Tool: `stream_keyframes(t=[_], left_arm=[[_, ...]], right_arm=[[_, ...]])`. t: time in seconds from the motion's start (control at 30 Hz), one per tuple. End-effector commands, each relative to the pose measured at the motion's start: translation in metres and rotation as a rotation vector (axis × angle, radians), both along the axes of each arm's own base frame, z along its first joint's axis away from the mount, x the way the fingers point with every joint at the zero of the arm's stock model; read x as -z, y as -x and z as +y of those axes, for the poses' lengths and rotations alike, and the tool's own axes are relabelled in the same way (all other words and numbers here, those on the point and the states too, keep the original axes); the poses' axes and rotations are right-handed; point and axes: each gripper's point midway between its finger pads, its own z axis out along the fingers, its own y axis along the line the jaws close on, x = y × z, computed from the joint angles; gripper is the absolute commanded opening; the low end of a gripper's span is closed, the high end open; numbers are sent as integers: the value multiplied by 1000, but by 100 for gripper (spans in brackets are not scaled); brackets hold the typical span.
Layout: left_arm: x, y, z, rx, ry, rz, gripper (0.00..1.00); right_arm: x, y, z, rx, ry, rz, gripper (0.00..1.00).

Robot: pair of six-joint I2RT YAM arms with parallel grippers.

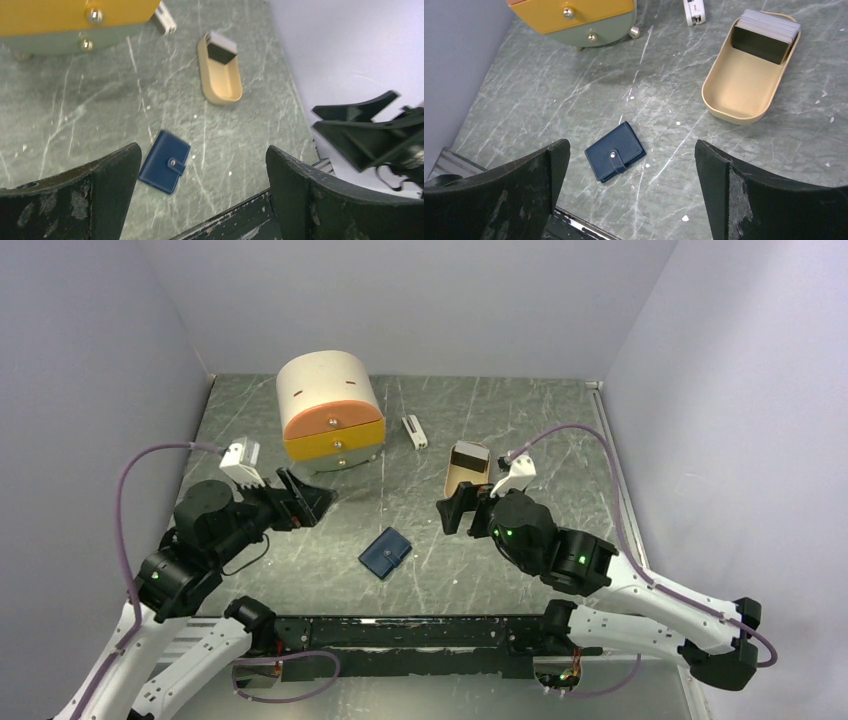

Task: Put the credit cards into the card holder
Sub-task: Reset both arms

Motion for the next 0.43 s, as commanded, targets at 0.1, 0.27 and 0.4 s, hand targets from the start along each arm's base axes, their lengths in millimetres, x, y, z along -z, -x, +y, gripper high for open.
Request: stream_keyframes(t=[0.1,0.27,0.4], left_arm=[[36,-1,0,-21,-11,96,99],[34,-2,-1,-11,-26,97,99],[36,-3,0,-21,-33,107,99]], right_arm=[[-4,-3,-14,60,-26,-14,99],[2,-3,-9,51,-18,0,99],[2,-4,-9,71,-18,17,99]])
